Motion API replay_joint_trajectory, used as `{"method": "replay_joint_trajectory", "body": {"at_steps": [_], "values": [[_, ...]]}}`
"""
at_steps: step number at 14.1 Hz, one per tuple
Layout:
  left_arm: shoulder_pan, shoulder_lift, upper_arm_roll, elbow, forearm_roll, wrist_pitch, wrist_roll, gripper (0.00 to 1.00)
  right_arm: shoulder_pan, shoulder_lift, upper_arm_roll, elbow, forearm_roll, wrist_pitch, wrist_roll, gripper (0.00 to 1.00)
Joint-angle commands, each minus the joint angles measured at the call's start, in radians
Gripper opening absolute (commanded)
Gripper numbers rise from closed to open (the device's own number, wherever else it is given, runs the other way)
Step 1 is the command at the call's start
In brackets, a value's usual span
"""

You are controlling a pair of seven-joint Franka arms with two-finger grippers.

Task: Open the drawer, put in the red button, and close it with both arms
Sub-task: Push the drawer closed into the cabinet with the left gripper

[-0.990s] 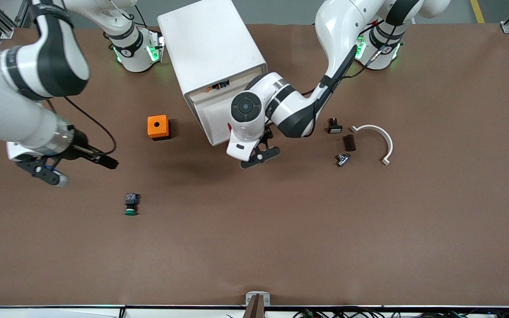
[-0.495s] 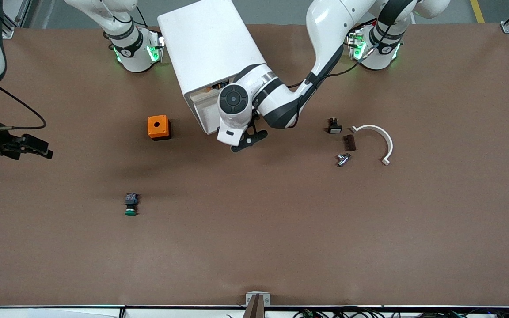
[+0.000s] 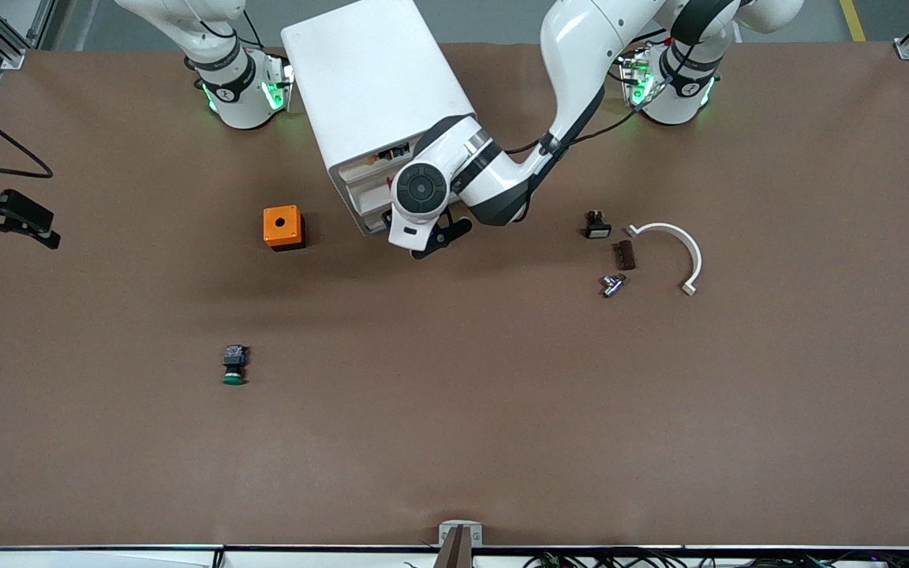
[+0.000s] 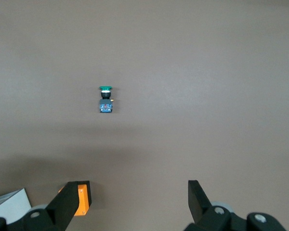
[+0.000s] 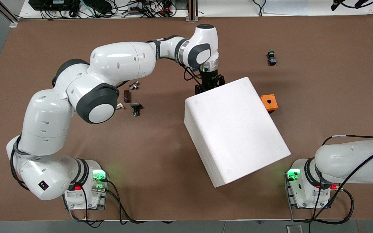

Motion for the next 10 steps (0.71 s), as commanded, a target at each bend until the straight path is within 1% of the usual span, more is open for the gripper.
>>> {"method": "replay_joint_trajectory", "body": {"at_steps": [1,3,5,7,10], "values": [[0.003,-0.007,-0.004,-0.030,-0.096,0.002,-0.002,0.99,-0.004,0.008,0.007,0.095,-0.025,-0.080,0.017,1.00],[0.002,-0.007,-0.004,-0.047,-0.143,0.004,-0.002,0.99,-0.004,0.008,0.008,0.118,-0.025,-0.103,0.017,1.00],[0.003,-0.007,-0.004,-0.051,-0.153,0.002,-0.003,0.99,-0.002,0.008,0.008,0.118,-0.037,-0.101,0.015,1.00],[0.006,-0.008,-0.004,-0.055,-0.151,0.002,0.003,0.99,-0.002,0.009,0.008,0.118,-0.048,-0.101,0.018,1.00],[0.017,-0.021,0.004,-0.056,-0.099,0.002,0.000,0.99,0.005,0.009,0.010,0.118,-0.049,-0.094,0.070,1.00]]}}
